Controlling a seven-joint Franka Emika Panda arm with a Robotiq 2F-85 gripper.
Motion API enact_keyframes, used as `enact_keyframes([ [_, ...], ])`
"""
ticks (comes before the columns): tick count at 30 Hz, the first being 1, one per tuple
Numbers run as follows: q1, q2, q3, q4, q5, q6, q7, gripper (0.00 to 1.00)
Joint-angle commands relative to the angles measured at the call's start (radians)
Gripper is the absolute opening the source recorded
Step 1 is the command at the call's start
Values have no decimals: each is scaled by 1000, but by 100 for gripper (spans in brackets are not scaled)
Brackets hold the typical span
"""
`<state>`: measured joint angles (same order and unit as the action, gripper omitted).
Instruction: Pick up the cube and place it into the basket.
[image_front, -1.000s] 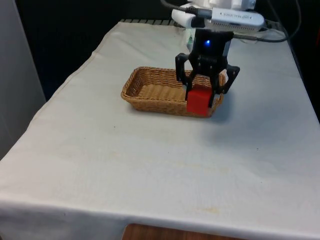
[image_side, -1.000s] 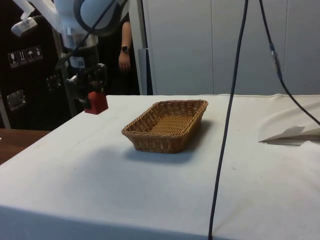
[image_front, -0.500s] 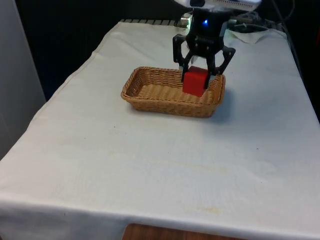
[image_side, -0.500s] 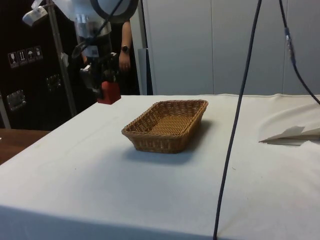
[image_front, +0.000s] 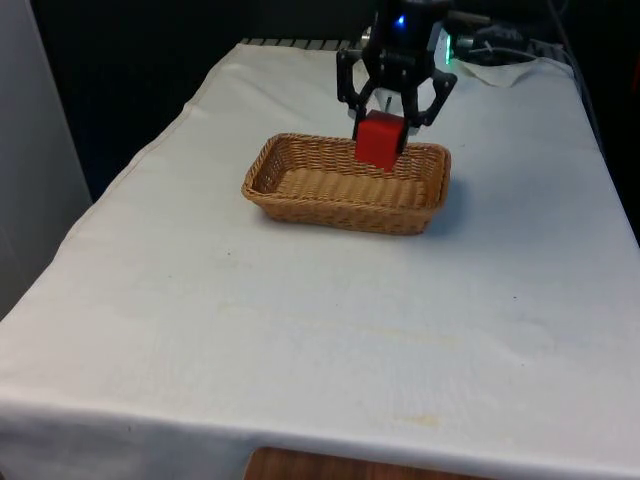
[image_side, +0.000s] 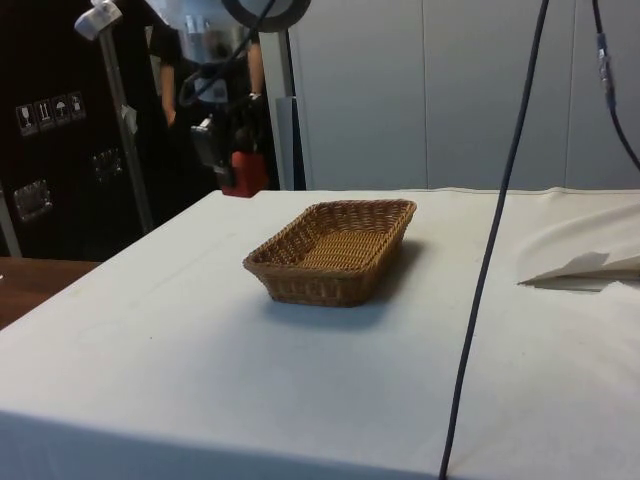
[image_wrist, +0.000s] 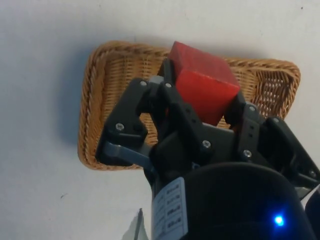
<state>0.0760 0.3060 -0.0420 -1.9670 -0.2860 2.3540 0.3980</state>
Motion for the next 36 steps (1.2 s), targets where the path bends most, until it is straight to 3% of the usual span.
enact_keyframes([
  [1, -2, -19, -4, -28, -9, 23, -2, 3],
  [12, -15, -106, -13, -151, -24, 60, -15, 3],
  [13, -14, -97, -11, -138, -17, 43, -15, 3],
  [21, -25, -166, -26, -238, -26, 89, -38, 3],
  [22, -23, -160, -25, -229, -18, 73, -39, 3],
  [30, -34, -196, -54, -313, -20, 135, -81, 3],
  [31, -29, -192, -51, -299, -18, 113, -74, 3],
  [36, -40, -191, -76, -353, -12, 184, -115, 3],
])
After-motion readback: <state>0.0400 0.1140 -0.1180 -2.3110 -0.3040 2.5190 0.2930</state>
